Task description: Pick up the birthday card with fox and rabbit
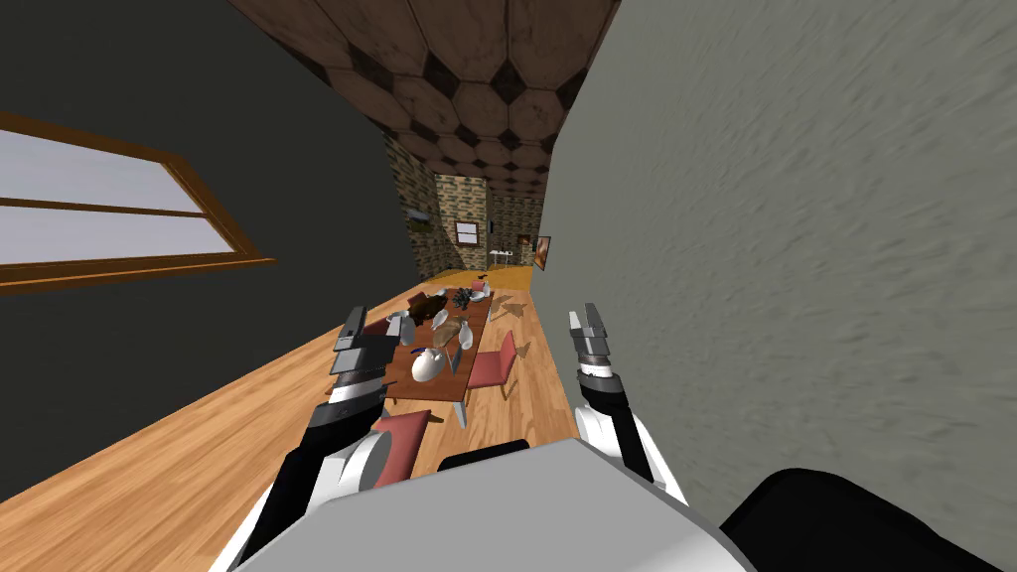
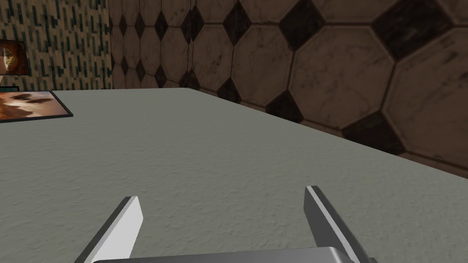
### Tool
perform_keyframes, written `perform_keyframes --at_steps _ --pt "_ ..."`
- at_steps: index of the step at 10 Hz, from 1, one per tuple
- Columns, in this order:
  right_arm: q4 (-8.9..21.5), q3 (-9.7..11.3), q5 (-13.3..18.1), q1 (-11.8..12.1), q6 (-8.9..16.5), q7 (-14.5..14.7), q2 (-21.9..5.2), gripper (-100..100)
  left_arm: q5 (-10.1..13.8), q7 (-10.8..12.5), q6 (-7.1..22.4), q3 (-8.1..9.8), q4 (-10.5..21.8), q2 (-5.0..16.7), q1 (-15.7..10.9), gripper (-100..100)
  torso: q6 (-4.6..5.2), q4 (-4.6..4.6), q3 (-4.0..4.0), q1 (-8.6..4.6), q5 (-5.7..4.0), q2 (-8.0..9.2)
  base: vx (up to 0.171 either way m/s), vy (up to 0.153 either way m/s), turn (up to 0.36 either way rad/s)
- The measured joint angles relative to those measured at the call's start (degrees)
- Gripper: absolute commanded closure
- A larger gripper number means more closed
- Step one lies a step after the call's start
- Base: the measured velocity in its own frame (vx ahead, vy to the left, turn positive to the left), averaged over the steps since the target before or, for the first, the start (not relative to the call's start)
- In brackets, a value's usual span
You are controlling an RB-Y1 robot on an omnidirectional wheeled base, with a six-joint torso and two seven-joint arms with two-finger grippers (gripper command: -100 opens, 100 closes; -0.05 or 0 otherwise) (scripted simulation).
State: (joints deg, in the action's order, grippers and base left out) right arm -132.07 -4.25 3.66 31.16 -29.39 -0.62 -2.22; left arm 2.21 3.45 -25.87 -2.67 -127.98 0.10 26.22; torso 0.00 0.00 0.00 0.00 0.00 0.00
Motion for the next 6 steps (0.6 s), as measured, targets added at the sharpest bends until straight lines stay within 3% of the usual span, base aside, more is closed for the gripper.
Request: perform_keyframes --at_steps 4,6 --pt "0.0 0.0 0.0 0.0 0.0 0.0 0.0 0 -1.45 3.33 2.52 2.68 2.31 5.99 -1.75 -100 0.01 -0.01 -0.03 0.01 0.0 -0.04 0.008 -0.006 -0.048" --pt "0.0 0.0 0.0 0.0 0.0 0.0 0.0 0 -2.34 6.19 4.16 4.94 4.32 9.53 -2.53 -100 0.01 -0.01 -0.03 0.0 0.0 -0.05 0.012 -0.013 -0.084"
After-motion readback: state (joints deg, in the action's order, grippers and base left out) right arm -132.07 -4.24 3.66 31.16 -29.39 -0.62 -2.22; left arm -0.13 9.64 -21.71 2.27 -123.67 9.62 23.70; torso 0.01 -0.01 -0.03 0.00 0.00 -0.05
